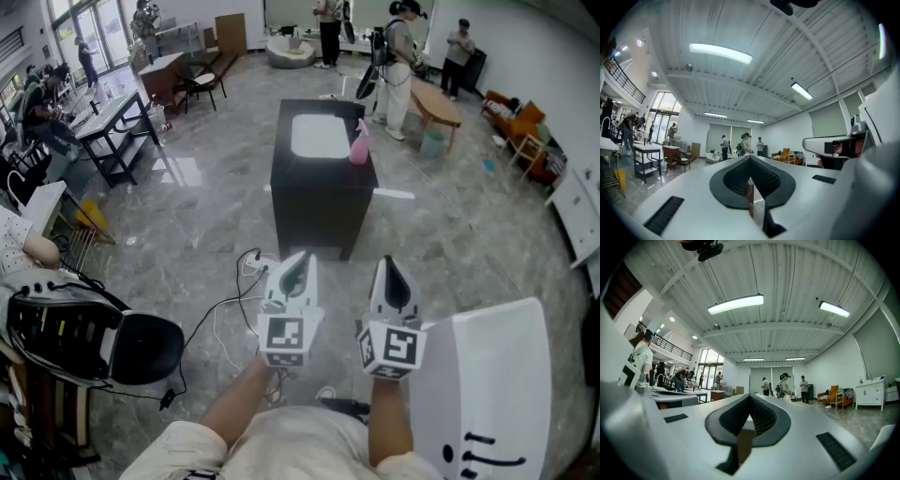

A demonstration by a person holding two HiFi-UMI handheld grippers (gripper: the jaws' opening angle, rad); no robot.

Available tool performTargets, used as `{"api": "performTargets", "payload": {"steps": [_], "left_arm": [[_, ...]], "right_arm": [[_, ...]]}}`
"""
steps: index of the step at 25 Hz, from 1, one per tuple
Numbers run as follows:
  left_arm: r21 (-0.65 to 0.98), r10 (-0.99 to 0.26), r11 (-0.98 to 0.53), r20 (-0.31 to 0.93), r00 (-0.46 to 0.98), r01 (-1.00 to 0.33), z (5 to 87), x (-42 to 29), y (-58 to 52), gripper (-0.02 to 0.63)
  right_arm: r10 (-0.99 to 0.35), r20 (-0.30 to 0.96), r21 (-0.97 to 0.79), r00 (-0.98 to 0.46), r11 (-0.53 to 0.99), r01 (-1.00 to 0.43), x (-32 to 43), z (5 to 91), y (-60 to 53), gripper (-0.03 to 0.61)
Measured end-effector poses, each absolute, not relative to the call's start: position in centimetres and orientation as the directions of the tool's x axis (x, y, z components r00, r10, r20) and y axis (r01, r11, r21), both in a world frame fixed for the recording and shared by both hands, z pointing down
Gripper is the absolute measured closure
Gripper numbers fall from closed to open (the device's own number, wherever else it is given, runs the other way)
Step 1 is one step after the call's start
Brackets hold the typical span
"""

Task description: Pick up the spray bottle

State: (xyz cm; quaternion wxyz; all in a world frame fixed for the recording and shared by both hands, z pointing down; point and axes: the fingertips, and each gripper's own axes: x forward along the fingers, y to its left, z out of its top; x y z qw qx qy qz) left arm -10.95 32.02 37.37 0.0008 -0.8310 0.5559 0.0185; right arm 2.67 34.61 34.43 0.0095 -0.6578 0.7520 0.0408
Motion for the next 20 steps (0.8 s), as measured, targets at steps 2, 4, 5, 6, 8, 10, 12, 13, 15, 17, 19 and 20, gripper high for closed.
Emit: {"api": "performTargets", "payload": {"steps": [2,4,5,6,8,10,12,13,15,17,19,20], "left_arm": [[0.015,-0.923,-0.384,-0.031,0.384,-0.923,37.2,-10.7,32.1,0.614],[0.014,-0.922,-0.386,-0.033,0.385,-0.923,37.1,-10.4,31.9,0.613],[0.014,-0.922,-0.385,-0.036,0.385,-0.923,37.1,-10.2,31.8,0.614],[0.015,-0.923,-0.384,-0.038,0.384,-0.923,37.0,-9.9,31.7,0.614],[0.015,-0.924,-0.381,-0.044,0.38,-0.924,36.8,-9.5,31.4,0.614],[0.011,-0.925,-0.378,-0.049,0.377,-0.926,36.5,-8.9,31.2,0.614],[0.01,-0.925,-0.378,-0.053,0.377,-0.926,36.5,-8.2,30.9,0.614],[0.011,-0.924,-0.379,-0.056,0.378,-0.925,36.4,-7.7,30.7,0.614],[0.013,-0.924,-0.379,-0.059,0.378,-0.925,36.4,-6.8,30.2,0.614],[0.013,-0.925,-0.377,-0.058,0.376,-0.926,36.5,-5.8,29.7,0.614],[0.011,-0.927,-0.373,-0.059,0.371,-0.928,36.5,-4.7,29.3,0.613],[0.009,-0.928,-0.369,-0.059,0.368,-0.929,36.5,-4.2,29.2,0.614]], "right_arm": [[-0.989,-0.068,0.048,-0.133,0.13,-0.99,2.8,34.4,34.6,0.575],[-0.989,-0.07,0.049,-0.134,0.131,-0.99,3.0,34.3,34.5,0.575],[-0.988,-0.072,0.05,-0.135,0.132,-0.99,3.2,34.2,34.3,0.575],[-0.988,-0.075,0.053,-0.137,0.133,-0.99,3.4,34.1,34.2,0.575],[-0.987,-0.08,0.057,-0.141,0.137,-0.989,3.8,33.9,34.0,0.575],[-0.986,-0.084,0.058,-0.143,0.139,-0.989,4.4,33.9,33.7,0.575],[-0.986,-0.094,0.052,-0.137,0.133,-0.99,5.3,33.9,33.5,0.575],[-0.986,-0.1,0.047,-0.135,0.131,-0.99,5.8,33.8,33.3,0.575],[-0.984,-0.108,0.046,-0.145,0.14,-0.989,6.7,33.8,32.8,0.574],[-0.981,-0.11,0.058,-0.158,0.152,-0.987,7.5,33.9,32.3,0.574],[-0.981,-0.104,0.059,-0.162,0.156,-0.986,8.6,34.0,32.0,0.574],[-0.981,-0.101,0.061,-0.164,0.158,-0.986,9.2,34.1,31.8,0.574]]}}
